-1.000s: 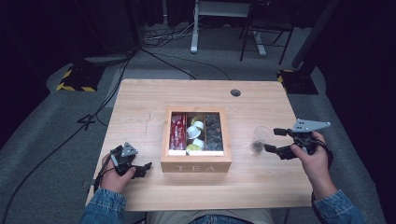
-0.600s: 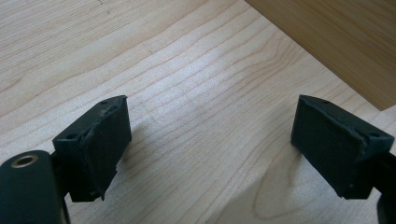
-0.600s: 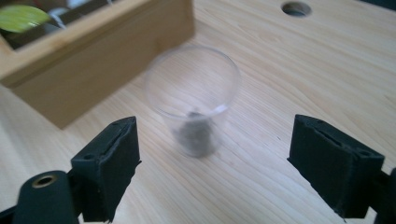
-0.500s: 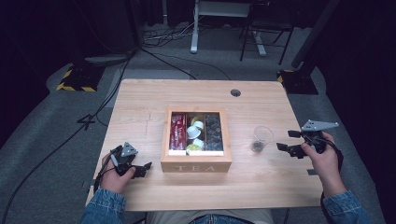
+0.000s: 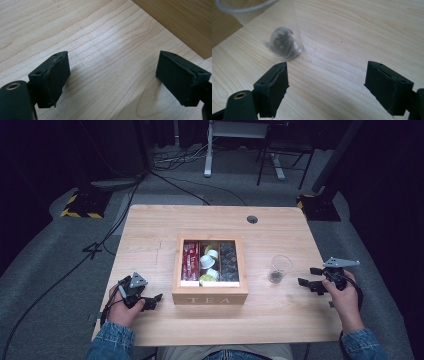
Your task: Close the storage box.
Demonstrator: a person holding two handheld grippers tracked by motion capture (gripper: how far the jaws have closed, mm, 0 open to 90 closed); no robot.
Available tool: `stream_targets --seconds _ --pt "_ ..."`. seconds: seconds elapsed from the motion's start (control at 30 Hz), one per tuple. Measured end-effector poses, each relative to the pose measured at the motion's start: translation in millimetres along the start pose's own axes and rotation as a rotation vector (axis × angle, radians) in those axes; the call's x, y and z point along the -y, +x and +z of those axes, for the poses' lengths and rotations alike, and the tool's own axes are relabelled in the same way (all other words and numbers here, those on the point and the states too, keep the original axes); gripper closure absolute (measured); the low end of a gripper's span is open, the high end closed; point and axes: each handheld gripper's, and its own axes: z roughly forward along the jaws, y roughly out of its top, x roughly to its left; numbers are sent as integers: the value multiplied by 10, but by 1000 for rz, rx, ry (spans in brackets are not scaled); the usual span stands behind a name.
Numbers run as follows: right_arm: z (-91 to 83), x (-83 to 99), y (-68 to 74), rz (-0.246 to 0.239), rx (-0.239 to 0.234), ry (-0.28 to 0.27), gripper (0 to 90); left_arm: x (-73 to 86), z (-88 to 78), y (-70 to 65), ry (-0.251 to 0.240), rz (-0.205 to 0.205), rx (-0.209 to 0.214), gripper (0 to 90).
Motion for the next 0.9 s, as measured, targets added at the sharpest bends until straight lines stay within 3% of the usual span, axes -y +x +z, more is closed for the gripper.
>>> stream_targets --seconds 0.33,0.63,0.9 --pt "154 125 -26 -16 24 28 190 0 0 -1 0 0 0 125" --pt "270 181 77 -95 22 39 170 0 0 -1 0 0 0 125" --pt "307 227 148 -90 46 28 151 0 0 -1 0 1 0 125"
